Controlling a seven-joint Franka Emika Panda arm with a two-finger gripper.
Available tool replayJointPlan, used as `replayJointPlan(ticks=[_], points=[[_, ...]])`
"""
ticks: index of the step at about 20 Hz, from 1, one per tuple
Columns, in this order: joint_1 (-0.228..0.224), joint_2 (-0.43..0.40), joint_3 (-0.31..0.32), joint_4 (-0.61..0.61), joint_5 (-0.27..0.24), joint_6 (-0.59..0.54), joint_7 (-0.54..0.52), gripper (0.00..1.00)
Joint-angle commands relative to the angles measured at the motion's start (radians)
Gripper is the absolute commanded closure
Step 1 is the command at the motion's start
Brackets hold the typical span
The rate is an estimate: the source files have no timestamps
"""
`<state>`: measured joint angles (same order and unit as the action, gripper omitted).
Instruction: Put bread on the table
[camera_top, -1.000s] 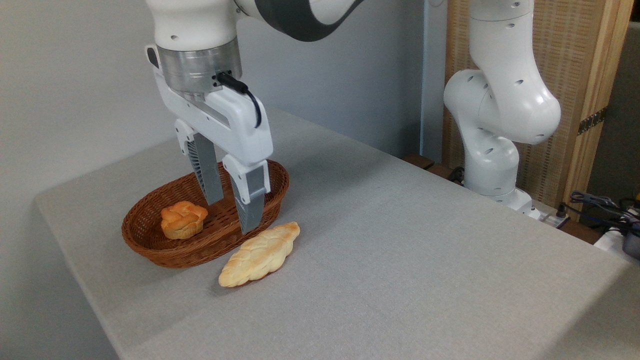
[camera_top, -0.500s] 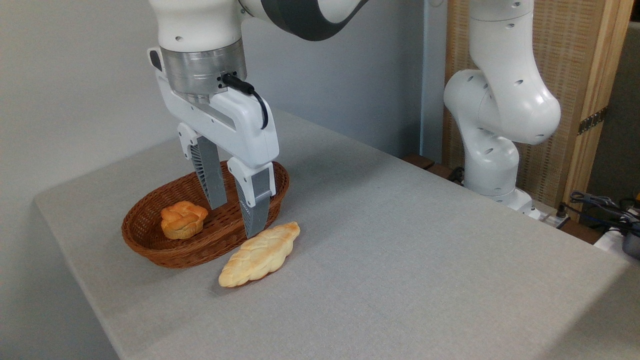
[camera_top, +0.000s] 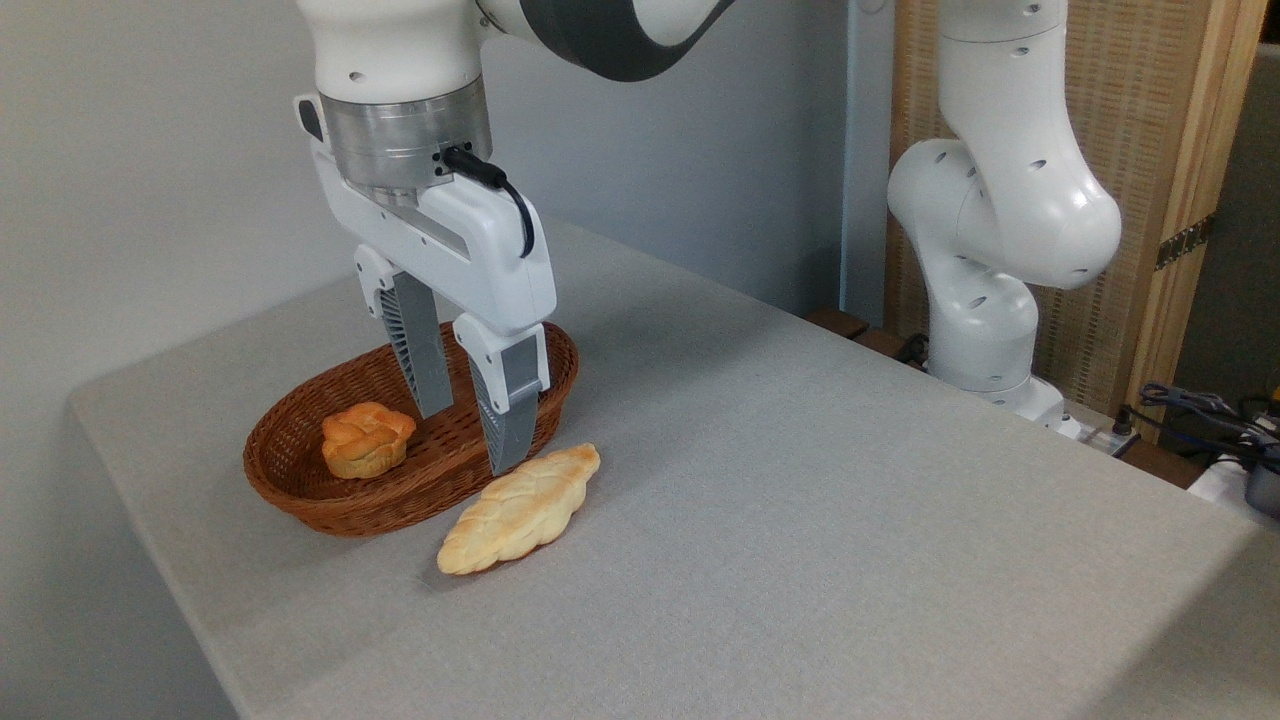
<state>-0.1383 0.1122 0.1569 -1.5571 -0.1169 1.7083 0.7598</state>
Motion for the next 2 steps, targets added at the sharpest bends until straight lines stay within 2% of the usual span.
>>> replayJointPlan(ticks=[1, 2], points=[[-0.006, 0.0, 0.004, 0.011, 0.005, -0.001, -0.014, 0.0], [-0.006, 0.0, 0.004, 0.011, 0.003, -0.001, -0.016, 0.0]])
